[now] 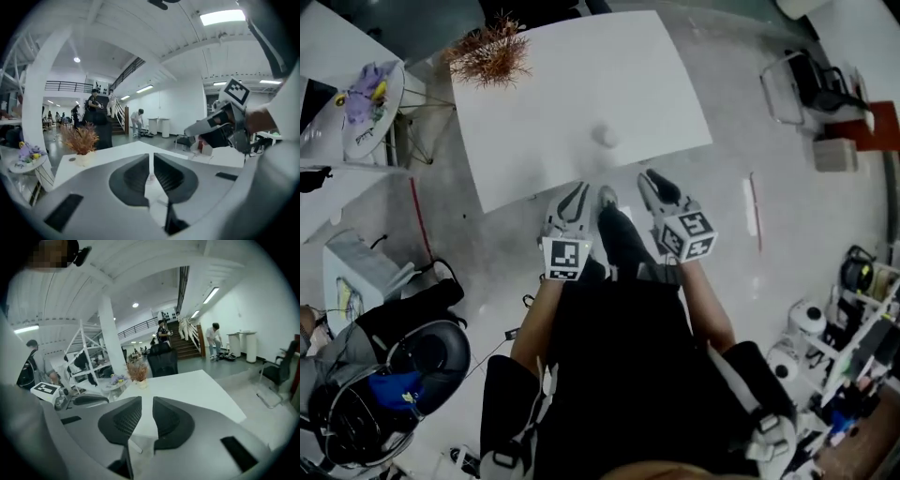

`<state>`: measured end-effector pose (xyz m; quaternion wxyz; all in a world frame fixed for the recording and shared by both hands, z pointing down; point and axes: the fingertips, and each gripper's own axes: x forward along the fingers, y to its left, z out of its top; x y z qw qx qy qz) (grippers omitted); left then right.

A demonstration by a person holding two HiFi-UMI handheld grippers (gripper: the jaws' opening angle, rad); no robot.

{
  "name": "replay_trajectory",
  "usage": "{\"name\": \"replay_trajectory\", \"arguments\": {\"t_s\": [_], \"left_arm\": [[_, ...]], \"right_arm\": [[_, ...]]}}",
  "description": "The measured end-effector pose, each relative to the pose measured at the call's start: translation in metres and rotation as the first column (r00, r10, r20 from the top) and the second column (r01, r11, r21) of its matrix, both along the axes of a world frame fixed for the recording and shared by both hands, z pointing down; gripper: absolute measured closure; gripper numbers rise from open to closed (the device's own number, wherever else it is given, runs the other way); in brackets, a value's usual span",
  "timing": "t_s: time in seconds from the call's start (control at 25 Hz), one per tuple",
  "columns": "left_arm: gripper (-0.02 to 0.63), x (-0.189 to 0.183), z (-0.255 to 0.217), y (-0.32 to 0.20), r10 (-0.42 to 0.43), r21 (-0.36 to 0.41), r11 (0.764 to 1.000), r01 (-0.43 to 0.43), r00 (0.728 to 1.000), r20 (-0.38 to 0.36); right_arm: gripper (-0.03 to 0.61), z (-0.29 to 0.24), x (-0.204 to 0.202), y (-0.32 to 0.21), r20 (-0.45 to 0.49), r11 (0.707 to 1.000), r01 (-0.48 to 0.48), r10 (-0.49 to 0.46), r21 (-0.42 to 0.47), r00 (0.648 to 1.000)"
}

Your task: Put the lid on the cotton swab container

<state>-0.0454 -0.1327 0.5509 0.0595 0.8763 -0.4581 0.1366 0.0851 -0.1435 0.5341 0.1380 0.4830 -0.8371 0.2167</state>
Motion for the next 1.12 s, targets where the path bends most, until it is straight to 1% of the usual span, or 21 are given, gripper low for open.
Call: {"name": "replay_trajectory", "arguments": {"t_s": [0.08,0.16,0.2,0.28,0.4,0.56,0.72,0.8,1.0,1.12], "left_arm": [[0.592,-0.015,-0.022,0.014,-0.021,0.03,0.999,0.021,1.0,-0.012],[0.592,-0.023,-0.046,0.03,-0.032,0.057,0.998,0.035,0.998,-0.061],[0.592,-0.025,-0.06,0.037,-0.05,0.065,0.996,0.056,0.994,-0.095],[0.592,-0.031,-0.085,0.051,-0.095,0.068,0.992,0.107,0.984,-0.151],[0.592,-0.037,-0.113,0.066,-0.121,0.073,0.988,0.136,0.974,-0.19],[0.592,-0.037,-0.139,0.077,-0.118,0.083,0.987,0.138,0.97,-0.215],[0.592,-0.028,-0.156,0.087,-0.118,0.097,0.985,0.141,0.97,-0.215],[0.592,-0.023,-0.157,0.088,-0.123,0.103,0.984,0.147,0.97,-0.21],[0.592,-0.014,-0.153,0.086,-0.153,0.091,0.98,0.177,0.964,-0.218],[0.592,-0.005,-0.156,0.083,-0.154,0.103,0.979,0.178,0.966,-0.206]], "right_arm": [[0.508,-0.021,-0.002,0.02,0.02,0.998,-0.054,0.054,0.04,0.998],[0.508,-0.041,0.0,0.04,0.034,0.991,-0.1,0.098,0.084,0.995],[0.508,-0.051,0.003,0.05,0.04,0.987,-0.12,0.116,0.107,0.992],[0.509,-0.072,0.007,0.067,0.05,0.979,-0.146,0.14,0.145,0.989],[0.52,-0.094,0.008,0.085,0.064,0.97,-0.162,0.152,0.183,0.986],[0.548,-0.11,0.012,0.098,0.074,0.958,-0.185,0.173,0.221,0.982],[0.56,-0.115,0.02,0.106,0.081,0.957,-0.185,0.171,0.222,0.982],[0.565,-0.115,0.024,0.105,0.08,0.958,-0.18,0.166,0.221,0.983],[0.565,-0.114,0.024,0.097,0.058,0.962,-0.161,0.152,0.223,0.987],[0.566,-0.116,0.03,0.094,0.058,0.962,-0.147,0.138,0.229,0.989]]}}
